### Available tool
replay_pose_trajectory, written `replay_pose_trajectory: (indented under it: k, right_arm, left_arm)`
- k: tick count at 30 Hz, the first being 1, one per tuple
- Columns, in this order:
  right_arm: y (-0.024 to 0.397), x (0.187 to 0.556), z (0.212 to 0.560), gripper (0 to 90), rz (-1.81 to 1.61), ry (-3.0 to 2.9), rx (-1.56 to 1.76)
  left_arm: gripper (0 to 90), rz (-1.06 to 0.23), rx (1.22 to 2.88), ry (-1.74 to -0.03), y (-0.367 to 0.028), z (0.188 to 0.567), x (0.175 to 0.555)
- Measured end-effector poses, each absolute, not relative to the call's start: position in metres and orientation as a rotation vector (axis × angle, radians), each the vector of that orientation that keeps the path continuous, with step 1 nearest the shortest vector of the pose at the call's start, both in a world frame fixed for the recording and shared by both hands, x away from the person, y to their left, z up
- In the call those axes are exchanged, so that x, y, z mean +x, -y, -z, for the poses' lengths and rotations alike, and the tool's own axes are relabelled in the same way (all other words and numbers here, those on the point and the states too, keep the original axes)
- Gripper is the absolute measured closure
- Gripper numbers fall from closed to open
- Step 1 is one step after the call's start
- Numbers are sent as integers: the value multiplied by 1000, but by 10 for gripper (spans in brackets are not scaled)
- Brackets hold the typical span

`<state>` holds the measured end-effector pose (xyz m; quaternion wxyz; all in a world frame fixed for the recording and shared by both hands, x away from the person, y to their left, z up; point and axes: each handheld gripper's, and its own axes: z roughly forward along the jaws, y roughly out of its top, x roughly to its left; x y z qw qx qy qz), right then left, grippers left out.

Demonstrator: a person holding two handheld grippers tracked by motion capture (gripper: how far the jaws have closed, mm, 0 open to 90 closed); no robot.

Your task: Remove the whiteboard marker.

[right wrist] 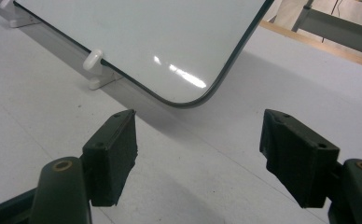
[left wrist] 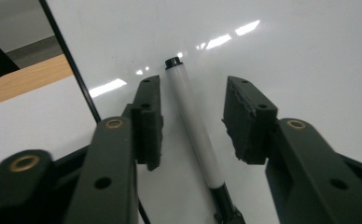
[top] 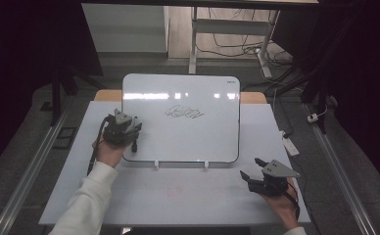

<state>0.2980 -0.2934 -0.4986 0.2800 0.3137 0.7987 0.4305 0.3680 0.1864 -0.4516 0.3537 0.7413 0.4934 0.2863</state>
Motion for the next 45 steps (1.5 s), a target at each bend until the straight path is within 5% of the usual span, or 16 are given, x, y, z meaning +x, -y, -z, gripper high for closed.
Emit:
replay_pose_trajectory:
  k: [15, 26, 45]
  right_arm:
    - [293, 297, 497, 276, -1141, -2118, 856]
    - [294, 297, 497, 288, -1144, -2106, 854]
    - [279, 296, 493, 303, -1241, -2158, 836]
  left_arm:
    - [816, -726, 1910, -1253, -175, 456, 371]
    - [820, -691, 1909, -1161, -182, 445, 356]
    - [820, -437, 1885, -830, -161, 433, 314]
